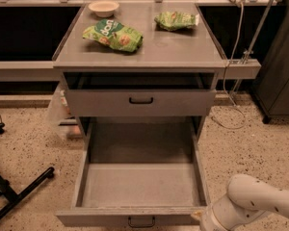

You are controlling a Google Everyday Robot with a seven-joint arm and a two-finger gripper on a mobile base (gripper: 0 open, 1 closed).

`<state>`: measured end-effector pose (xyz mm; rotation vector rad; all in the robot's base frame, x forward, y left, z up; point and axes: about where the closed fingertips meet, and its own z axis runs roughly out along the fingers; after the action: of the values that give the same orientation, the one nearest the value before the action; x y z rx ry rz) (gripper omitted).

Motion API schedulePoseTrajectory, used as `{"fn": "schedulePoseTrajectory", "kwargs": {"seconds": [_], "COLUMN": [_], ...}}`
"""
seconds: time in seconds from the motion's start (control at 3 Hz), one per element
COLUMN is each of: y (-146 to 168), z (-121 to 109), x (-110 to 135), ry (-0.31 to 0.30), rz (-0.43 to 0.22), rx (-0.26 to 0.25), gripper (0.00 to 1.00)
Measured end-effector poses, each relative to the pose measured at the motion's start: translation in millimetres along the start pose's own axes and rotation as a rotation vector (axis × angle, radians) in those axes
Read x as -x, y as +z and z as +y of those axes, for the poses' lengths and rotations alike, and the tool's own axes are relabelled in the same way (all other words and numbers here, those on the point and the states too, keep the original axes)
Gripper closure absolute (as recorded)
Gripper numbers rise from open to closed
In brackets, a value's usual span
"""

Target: Close middle drawer

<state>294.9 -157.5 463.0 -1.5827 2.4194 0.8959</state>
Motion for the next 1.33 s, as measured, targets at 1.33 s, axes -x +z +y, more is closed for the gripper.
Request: {"fn": "schedulePoseTrajectory", "kwargs": {"seconds": [1.33], "y": [59.2], "z": [-56.5], "x": [78.1], "ry": [-0.152], "rz": [-0.021], "rx": [0.034], "gripper": [0.0]}}
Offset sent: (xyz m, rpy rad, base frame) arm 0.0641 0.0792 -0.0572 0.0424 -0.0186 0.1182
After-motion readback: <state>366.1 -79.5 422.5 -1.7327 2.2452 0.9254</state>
